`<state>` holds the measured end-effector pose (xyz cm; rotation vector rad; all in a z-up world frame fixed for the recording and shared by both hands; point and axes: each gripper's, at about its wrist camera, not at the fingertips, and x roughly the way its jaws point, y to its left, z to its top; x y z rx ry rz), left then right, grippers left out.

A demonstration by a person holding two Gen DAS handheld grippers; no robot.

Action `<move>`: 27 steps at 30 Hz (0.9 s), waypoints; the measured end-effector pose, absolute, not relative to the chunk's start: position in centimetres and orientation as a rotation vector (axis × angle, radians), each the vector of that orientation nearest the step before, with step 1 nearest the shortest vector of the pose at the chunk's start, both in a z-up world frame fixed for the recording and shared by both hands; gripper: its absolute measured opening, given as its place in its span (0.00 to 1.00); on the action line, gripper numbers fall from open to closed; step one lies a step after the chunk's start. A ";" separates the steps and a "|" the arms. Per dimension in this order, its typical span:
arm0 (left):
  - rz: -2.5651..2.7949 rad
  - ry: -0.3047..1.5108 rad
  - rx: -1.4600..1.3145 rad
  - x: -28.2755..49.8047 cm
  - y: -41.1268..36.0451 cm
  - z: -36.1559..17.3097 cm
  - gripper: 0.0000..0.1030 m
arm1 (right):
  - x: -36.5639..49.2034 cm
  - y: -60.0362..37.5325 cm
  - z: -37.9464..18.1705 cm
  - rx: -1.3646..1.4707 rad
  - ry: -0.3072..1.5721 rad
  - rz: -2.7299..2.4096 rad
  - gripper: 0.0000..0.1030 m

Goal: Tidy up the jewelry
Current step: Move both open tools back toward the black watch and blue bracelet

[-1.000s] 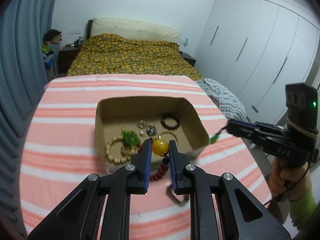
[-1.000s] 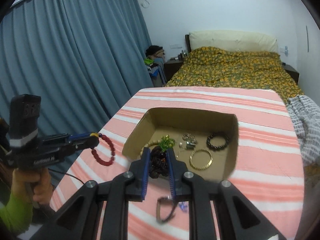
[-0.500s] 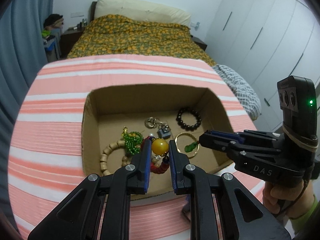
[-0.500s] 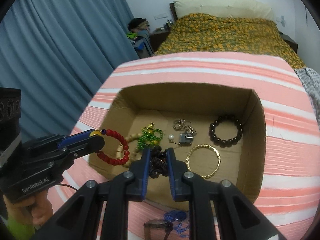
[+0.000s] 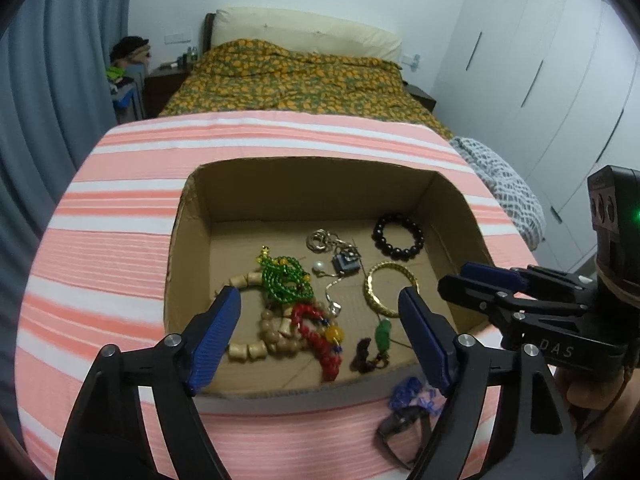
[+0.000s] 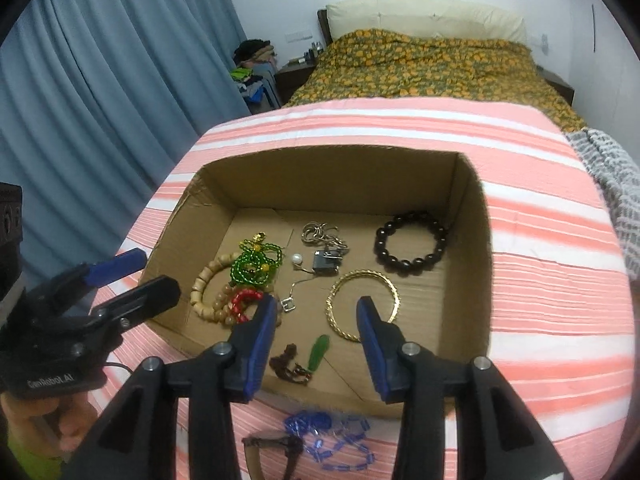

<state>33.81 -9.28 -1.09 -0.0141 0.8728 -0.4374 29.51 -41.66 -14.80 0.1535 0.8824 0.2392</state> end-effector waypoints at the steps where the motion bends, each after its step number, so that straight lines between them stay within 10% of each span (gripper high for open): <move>1: -0.436 0.860 -0.009 32.9 -9.1 -0.9 0.84 | 29.1 -41.9 -14.6 0.152 0.872 0.238 0.41; 27: -0.361 0.839 0.201 16.2 -10.8 -7.1 0.91 | 6.6 -45.5 -23.9 0.002 0.821 -0.021 0.41</move>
